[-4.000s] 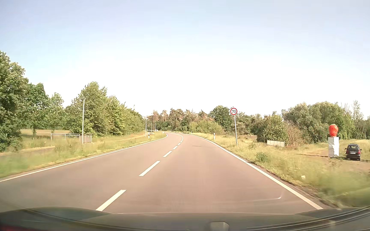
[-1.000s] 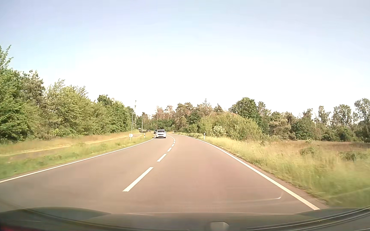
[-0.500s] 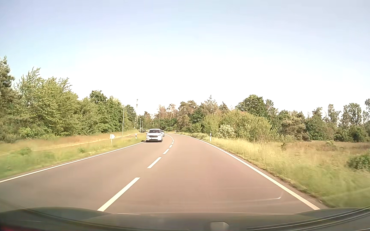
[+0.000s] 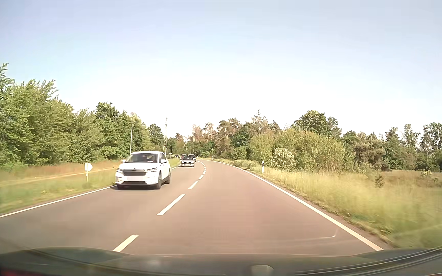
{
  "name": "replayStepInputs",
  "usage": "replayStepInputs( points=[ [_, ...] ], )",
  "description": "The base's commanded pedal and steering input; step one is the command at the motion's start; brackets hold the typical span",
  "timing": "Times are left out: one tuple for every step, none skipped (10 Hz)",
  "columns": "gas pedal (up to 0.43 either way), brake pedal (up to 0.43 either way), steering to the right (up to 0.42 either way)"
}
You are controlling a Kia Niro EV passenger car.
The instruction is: Follow the waypoints while adhering to traffic rules and regulations
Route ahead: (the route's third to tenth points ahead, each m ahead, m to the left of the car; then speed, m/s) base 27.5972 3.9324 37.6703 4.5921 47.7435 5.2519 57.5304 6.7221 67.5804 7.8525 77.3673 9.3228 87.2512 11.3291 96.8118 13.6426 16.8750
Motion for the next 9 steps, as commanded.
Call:
replayStepInputs(
  points=[
    [0.079,0.024,-0.009],
    [0.079,0.024,-0.010],
    [0.079,0.024,-0.010],
    [0.079,0.024,-0.010],
    [0.079,0.024,-0.012],
    [0.079,0.024,-0.013],
    [0.079,0.024,-0.014],
    [0.079,0.024,-0.014],
    [0.079,0.024,-0.014]
  ],
)
